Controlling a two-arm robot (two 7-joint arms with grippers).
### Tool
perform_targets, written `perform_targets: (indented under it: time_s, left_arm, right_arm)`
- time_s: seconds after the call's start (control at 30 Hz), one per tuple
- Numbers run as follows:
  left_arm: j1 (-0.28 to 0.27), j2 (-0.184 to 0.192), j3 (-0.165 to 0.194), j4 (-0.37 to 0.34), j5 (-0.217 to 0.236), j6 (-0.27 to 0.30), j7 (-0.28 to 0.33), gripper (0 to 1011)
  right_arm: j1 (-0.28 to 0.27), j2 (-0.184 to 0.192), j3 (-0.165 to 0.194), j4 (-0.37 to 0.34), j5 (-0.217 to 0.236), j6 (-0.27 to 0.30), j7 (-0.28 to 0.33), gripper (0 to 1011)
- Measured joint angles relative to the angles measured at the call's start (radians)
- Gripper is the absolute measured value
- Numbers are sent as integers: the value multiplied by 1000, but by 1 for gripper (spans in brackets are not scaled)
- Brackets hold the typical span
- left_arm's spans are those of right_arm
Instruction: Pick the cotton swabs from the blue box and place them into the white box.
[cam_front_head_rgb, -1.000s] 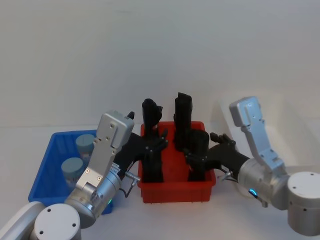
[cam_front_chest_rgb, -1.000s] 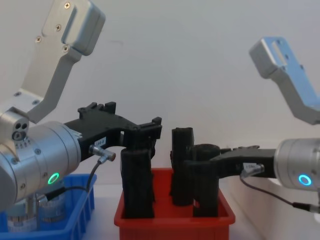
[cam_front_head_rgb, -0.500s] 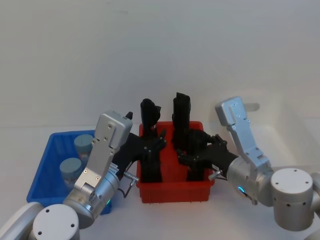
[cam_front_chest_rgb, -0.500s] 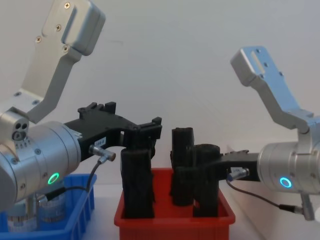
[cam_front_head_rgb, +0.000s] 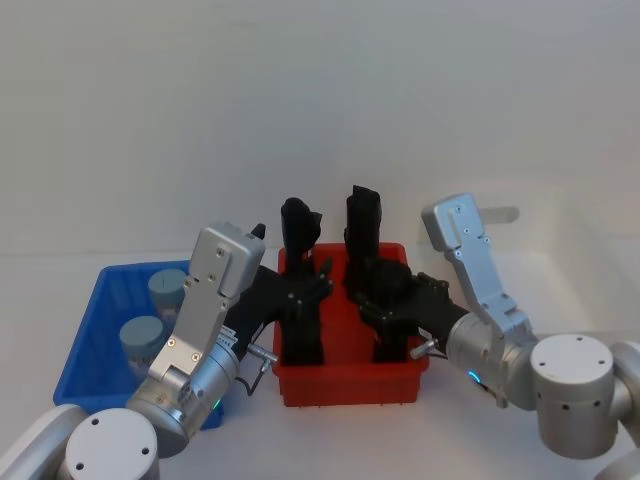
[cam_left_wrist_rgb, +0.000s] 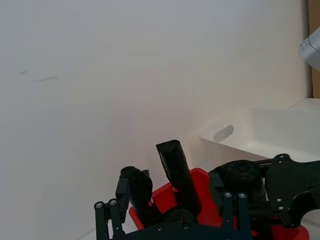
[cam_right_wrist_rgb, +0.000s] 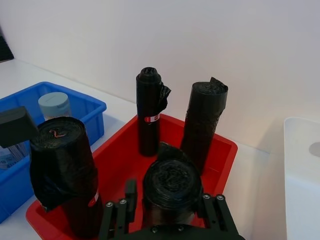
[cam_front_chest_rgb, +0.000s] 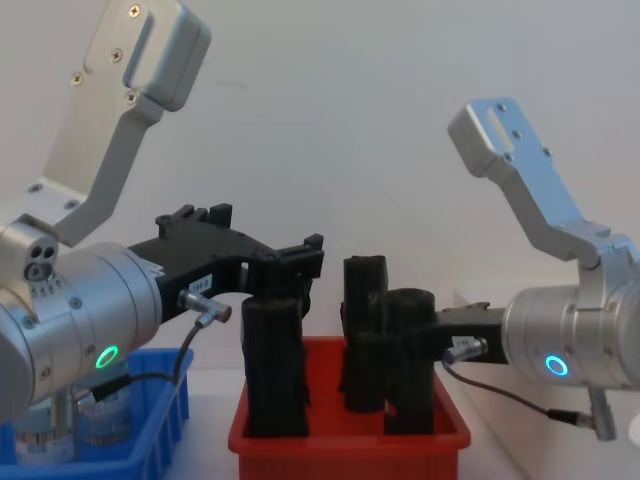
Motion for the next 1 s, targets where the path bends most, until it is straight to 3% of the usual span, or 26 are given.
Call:
perform_targets:
  time_s: [0.27,0.63,1.0]
  left_arm:
    - [0,0,0,0,0,0,0,1004]
    - [0,0,0,0,0,0,0,1004]
    - [0,0,0,0,0,0,0,1004]
  right_arm:
    - [3,-4,-2,5,-3,1,-4,475]
    - [4,-5,-2,7,-4,-1,-4,431]
    - [5,-1,8,-41,14,-56,-11,427]
